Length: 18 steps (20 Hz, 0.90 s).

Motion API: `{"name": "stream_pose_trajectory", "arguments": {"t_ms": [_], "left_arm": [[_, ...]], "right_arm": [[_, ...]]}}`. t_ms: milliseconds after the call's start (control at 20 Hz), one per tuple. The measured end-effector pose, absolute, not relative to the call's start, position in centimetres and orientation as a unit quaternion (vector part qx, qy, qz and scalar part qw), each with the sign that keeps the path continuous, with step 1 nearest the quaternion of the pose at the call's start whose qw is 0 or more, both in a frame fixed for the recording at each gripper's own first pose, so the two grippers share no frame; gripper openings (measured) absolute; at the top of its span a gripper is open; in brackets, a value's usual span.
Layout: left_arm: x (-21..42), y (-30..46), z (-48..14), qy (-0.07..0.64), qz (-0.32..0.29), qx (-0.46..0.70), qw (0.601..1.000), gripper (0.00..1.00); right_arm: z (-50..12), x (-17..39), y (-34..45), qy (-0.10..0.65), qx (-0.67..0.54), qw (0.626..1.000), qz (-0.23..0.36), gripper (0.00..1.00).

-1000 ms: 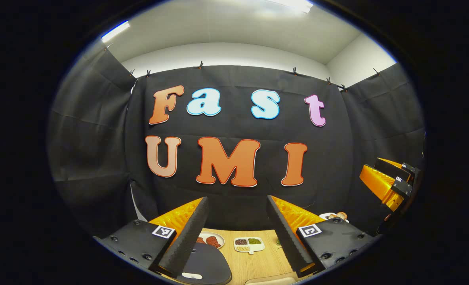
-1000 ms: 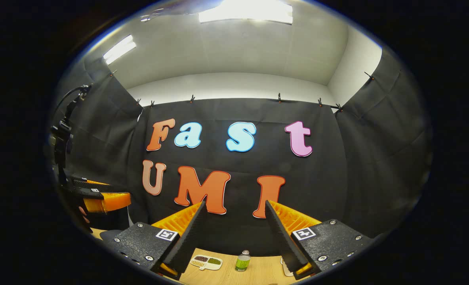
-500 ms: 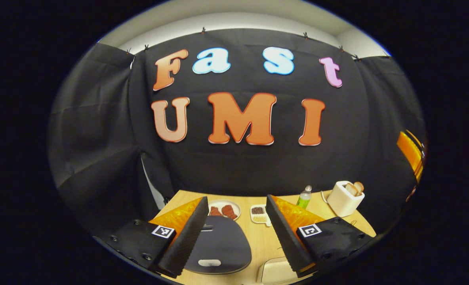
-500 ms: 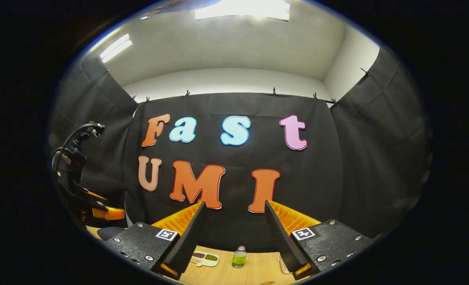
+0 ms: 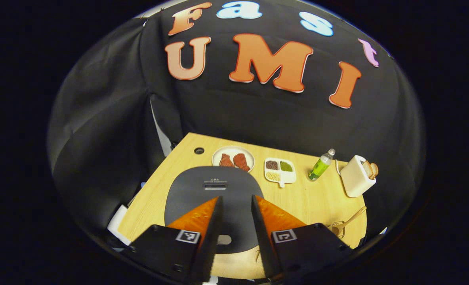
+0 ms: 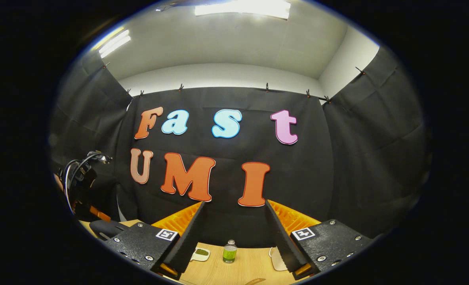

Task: Close the left gripper, press the button to open the rice cooker; take a wooden spoon from the chopstick holder with the right hand, scoop a spoonful of rice and pour it into the rice cooker, then put the wooden spoon back into the chopstick holder.

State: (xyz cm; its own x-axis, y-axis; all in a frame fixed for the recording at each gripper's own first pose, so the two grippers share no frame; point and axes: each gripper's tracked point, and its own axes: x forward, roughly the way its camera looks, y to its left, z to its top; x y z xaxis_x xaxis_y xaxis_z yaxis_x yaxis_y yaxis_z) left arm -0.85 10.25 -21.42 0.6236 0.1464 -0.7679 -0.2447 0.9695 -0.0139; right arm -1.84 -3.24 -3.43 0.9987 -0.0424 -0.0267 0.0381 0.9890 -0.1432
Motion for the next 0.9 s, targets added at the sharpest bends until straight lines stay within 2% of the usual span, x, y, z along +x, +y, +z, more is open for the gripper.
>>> {"name": "stream_pose_trajectory", "arguments": {"t_ms": [50, 150, 500, 550, 650, 900], "left_arm": [[-1.6, 10.6, -22.4, 0.445, 0.117, -0.066, 0.885, 0.36], [-3.1, 10.9, -24.6, 0.493, 0.124, -0.083, 0.857, 0.07], [-6.7, 11.1, -29.2, 0.601, 0.119, -0.125, 0.781, 0.06], [-6.4, 11.3, -28.9, 0.589, 0.119, -0.124, 0.790, 0.06], [-6.8, 11.1, -29.0, 0.610, 0.122, -0.140, 0.770, 0.05], [-6.7, 11.2, -29.4, 0.611, 0.117, -0.131, 0.772, 0.07]], "right_arm": [[-3.7, -2.0, -3.6, 0.017, -0.071, 0.997, -0.024, 0.89], [-4.0, -2.3, -4.4, 0.021, -0.073, 0.997, -0.034, 0.89], [-6.0, -3.2, -6.0, 0.043, -0.071, 0.995, -0.058, 0.90], [-6.3, -3.3, -6.2, 0.046, -0.072, 0.995, -0.059, 0.90], [-6.8, -3.4, -6.1, 0.053, -0.070, 0.994, -0.060, 0.89], [-7.2, -3.3, -5.8, 0.058, -0.063, 0.995, -0.058, 0.89]]}}
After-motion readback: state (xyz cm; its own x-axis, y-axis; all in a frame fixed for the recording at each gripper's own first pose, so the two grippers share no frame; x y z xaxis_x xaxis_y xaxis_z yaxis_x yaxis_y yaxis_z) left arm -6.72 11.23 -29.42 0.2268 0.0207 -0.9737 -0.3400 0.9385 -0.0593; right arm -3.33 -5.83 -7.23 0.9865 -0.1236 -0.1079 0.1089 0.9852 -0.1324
